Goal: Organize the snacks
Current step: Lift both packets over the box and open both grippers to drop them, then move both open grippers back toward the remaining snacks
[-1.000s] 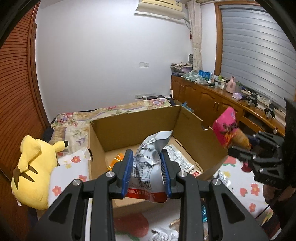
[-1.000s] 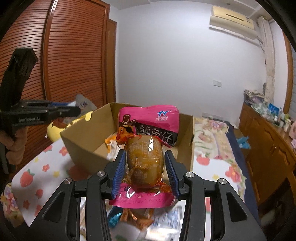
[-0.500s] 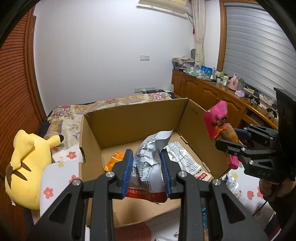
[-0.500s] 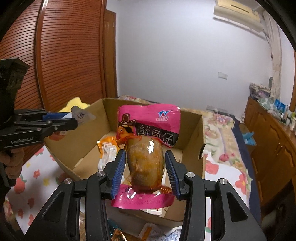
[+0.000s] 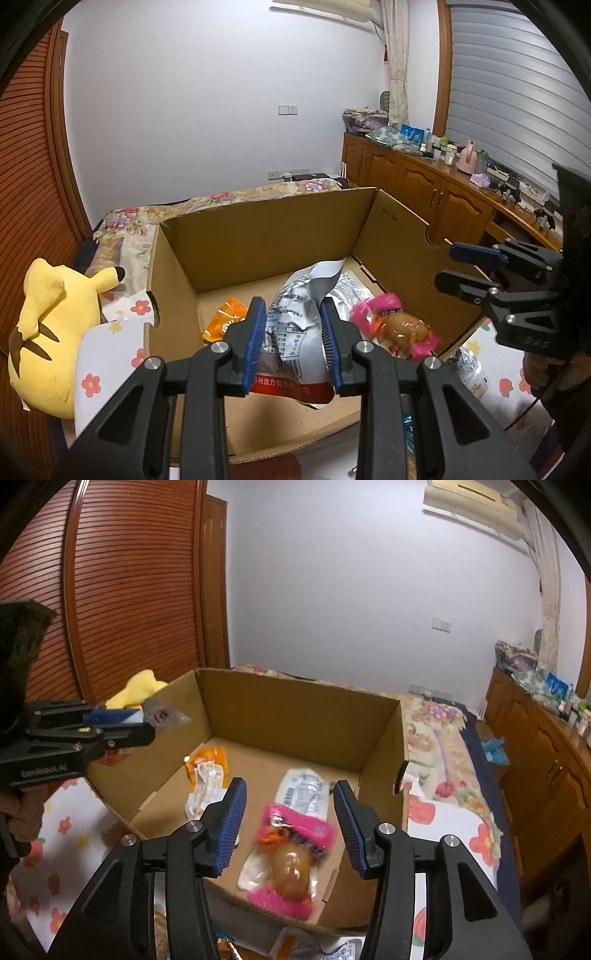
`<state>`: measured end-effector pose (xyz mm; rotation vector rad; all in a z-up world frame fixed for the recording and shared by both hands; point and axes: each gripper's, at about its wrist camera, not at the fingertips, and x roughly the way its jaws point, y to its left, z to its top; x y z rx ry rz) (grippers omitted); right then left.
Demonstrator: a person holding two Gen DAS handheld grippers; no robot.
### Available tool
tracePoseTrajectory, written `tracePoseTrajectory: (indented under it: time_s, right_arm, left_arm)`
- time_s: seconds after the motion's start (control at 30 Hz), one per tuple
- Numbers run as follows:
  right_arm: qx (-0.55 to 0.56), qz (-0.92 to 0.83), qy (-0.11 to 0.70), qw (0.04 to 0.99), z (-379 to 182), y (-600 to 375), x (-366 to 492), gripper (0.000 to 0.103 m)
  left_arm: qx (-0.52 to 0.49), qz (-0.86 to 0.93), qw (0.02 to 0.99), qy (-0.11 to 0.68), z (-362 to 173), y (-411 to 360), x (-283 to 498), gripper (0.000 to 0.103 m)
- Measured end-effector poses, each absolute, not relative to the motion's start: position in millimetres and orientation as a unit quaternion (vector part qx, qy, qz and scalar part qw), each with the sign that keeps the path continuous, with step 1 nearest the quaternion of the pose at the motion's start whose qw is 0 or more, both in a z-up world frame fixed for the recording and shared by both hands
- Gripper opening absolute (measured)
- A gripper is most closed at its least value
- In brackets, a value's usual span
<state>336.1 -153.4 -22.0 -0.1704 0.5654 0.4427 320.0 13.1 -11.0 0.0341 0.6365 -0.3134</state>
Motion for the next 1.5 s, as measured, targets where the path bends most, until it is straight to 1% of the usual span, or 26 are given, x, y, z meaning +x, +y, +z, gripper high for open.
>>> tracePoseTrajectory:
  time_s: [0.17, 0.33, 0.5, 0.93, 1.1, 1.5]
  right_arm:
    - [-0.083, 0.218, 0.271, 0.934, -18.0, -157.2, 326.3, 0.051]
    - [-0.091, 0.216, 0.265, 0.935, -15.2, -159.3, 312.9, 0.052]
    - [-0.088, 0.212, 0.266, 0.936, -11.9, -163.3, 303.2, 0.054]
    - [-0.079, 0.186, 0.268, 0.942, -6.4, -188.7, 246.9, 0.059]
    - [-0.079, 0.169, 0.277, 0.943, -12.6, -199.8, 226.6, 0.063]
    - [-0.066, 0.150, 0.316, 0.935, -48.8, -221.3, 198.6, 0.063]
  left_arm:
    - [0.018, -0.145, 0.937, 0.317, -15.2, 13.0, 323.4, 0.030]
    - [0.019, -0.138, 0.938, 0.316, -14.2, 11.5, 320.1, 0.038]
    - [0.017, -0.139, 0.938, 0.316, -12.4, 13.5, 307.2, 0.040]
    - [0.021, -0.140, 0.942, 0.304, -13.5, 14.7, 226.7, 0.045]
    - [0.008, -0.141, 0.940, 0.312, -28.0, 20.8, 197.1, 0.047]
    - [0.015, -0.115, 0.932, 0.342, -69.9, 25.9, 168.2, 0.048]
